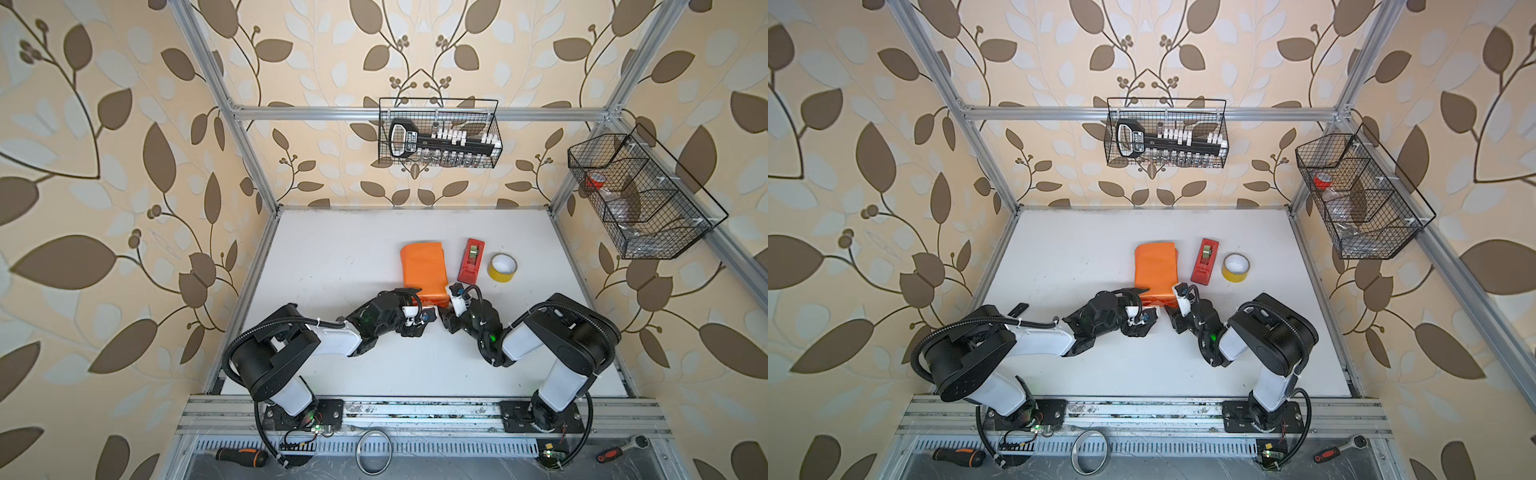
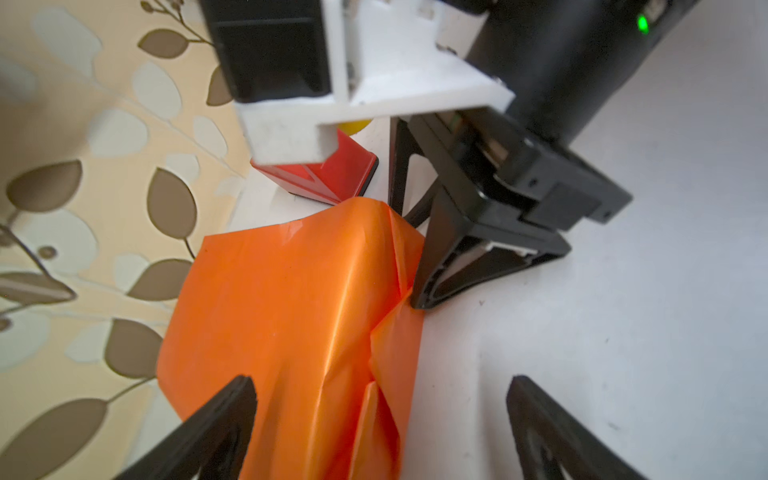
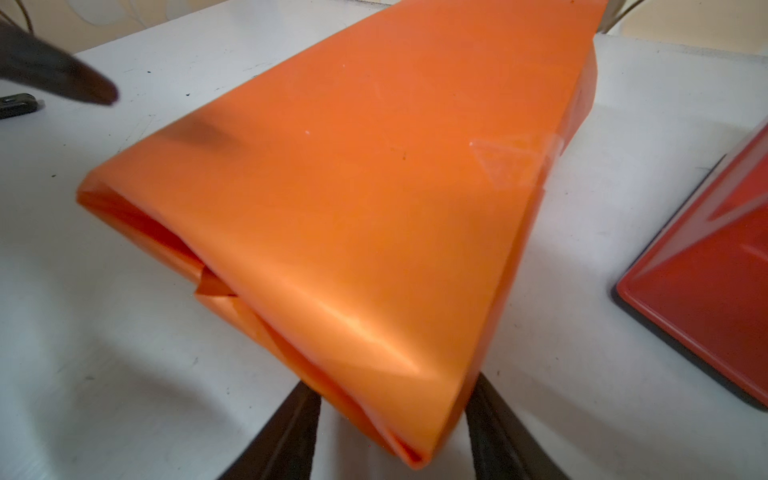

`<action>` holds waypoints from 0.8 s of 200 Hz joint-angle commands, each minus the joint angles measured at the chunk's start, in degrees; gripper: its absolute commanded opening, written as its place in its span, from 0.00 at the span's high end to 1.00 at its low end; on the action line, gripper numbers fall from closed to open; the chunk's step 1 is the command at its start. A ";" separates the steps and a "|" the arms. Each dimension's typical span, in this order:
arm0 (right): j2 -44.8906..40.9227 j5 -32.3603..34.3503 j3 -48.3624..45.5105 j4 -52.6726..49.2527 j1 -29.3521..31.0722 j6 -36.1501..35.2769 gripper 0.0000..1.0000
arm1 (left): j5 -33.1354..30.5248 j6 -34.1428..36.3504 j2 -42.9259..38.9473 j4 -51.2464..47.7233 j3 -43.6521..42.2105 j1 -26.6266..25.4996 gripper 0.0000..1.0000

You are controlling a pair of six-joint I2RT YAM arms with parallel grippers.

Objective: Wrap the gift box in paper

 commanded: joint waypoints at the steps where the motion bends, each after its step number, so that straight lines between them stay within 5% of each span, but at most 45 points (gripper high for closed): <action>1: 0.85 1.00 0.75 1.65 -0.14 -0.42 0.44 | -0.29 8.22 0.31 -2.57 2.39 2.17 0.01; 160: 0.83 0.94 0.79 1.41 -0.10 -0.32 0.47 | 5.75 12.55 10.00 0.25 8.11 7.96 0.01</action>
